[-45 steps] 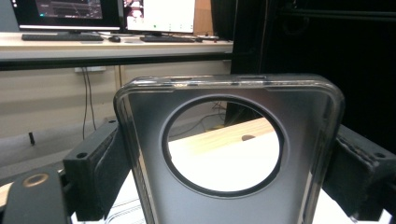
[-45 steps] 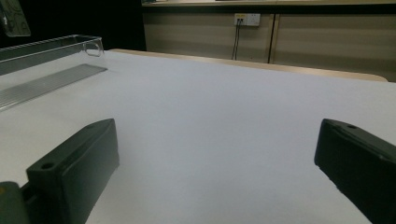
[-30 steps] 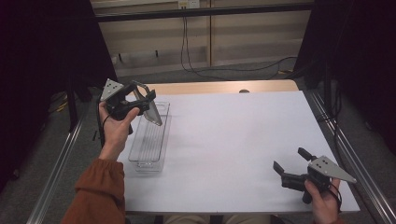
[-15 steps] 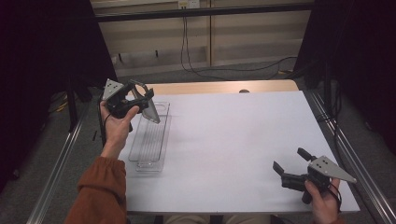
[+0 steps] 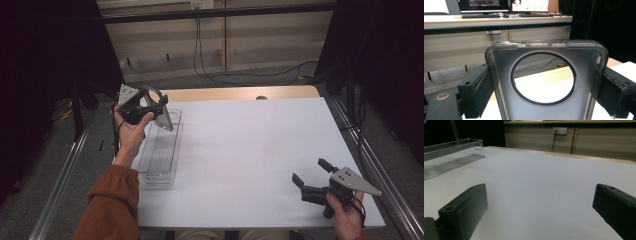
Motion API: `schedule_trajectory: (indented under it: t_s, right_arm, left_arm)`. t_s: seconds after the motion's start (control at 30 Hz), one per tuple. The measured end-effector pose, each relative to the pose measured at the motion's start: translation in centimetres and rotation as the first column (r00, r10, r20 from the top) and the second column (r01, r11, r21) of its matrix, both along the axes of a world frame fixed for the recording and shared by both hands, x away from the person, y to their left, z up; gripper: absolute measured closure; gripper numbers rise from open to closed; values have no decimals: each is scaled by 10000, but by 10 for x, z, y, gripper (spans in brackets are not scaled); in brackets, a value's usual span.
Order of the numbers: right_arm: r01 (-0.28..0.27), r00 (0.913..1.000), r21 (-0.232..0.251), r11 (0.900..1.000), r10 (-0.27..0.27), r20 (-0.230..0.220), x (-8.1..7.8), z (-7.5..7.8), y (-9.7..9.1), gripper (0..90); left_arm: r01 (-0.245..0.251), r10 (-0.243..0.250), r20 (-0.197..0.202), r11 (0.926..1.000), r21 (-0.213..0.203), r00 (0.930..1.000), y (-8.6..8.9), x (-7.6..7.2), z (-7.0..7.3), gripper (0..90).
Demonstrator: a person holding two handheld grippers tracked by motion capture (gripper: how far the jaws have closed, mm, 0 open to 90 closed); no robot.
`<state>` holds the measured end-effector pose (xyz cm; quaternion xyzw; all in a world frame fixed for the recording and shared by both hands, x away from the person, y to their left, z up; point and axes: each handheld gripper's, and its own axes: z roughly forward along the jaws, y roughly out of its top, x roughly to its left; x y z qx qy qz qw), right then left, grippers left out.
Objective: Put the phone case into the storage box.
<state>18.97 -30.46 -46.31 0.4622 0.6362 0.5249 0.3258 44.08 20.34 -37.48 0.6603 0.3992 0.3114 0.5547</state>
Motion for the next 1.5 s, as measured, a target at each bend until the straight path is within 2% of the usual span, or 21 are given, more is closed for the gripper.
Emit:
schedule_trajectory:
  t_s: [0.1,0.23,0.33,0.37,0.4,0.6,0.63,0.67,0.73,0.97,1.0,1.03,1.1,1.2,1.33,1.4,1.5]
  right_arm:
    - [40,10000,34,10000,-40,-6,0,0,0,0]
    - [-28,10000,-34,10000,28,12,0,-1,0,0]
    - [-79,10000,-30,10000,79,-35,0,-1,0,0]
    - [-109,9999,-26,9999,108,-44,0,-1,0,0]
    - [-100,9999,-50,9999,99,-57,1,-1,0,0]
    - [-92,9999,-33,10000,92,-42,1,-1,1,0]
    - [-110,9999,-27,9999,110,-61,1,-1,1,0]
    - [-118,9999,-24,9999,118,-59,1,-1,1,0]
    - [-142,9999,-28,9999,142,-16,1,-1,1,0]
    - [-200,9998,-1,9998,200,-80,0,-1,1,0]
    - [-182,9998,0,9998,182,-59,1,-1,1,0]
    - [-182,9998,19,9998,182,-84,0,-1,1,0]
    - [-180,9998,7,9998,180,-71,0,-1,1,0]
    - [-210,9998,-23,9998,210,-65,1,-1,1,0]
    - [-267,9996,-6,9996,267,4,0,-1,0,0]
    - [-199,9998,-17,9998,199,-3,1,-1,1,0]
    - [-212,9998,-30,9998,212,-6,0,-1,1,0]
  left_arm:
    - [-72,72,-92,10000,-25,9999,-2,3,-3,118]
    - [-124,125,-101,9998,164,9999,-4,5,-5,118]
    - [-98,99,-87,9998,152,9999,-6,8,-8,118]
    - [-84,84,-95,10000,37,9999,-8,9,-9,118]
    - [-102,104,-127,9998,163,9999,-9,10,-10,118]
    - [-176,176,-57,9998,115,9998,-15,16,-16,118]
    - [-280,283,-105,9992,279,9995,-15,16,-16,118]
    - [-259,260,-70,9995,182,9996,-16,18,-18,118]
    - [-280,285,-145,9991,316,9995,-16,19,-19,118]
    - [-336,339,-95,9991,261,9994,-22,24,-20,117]
    - [-405,412,-179,9985,365,9990,-22,24,-20,118]
    - [-412,416,-156,9988,247,9990,-23,26,-22,118]
    - [-467,477,-265,9982,372,9985,-22,27,-23,118]
    - [-498,506,-282,9983,297,9983,-23,30,-27,118]
    - [-644,666,-397,9965,536,9970,-23,32,-31,117]
    - [-603,620,-415,9974,400,9972,-23,34,-32,117]
    - [-739,761,-444,9961,485,9961,-22,36,-34,117]
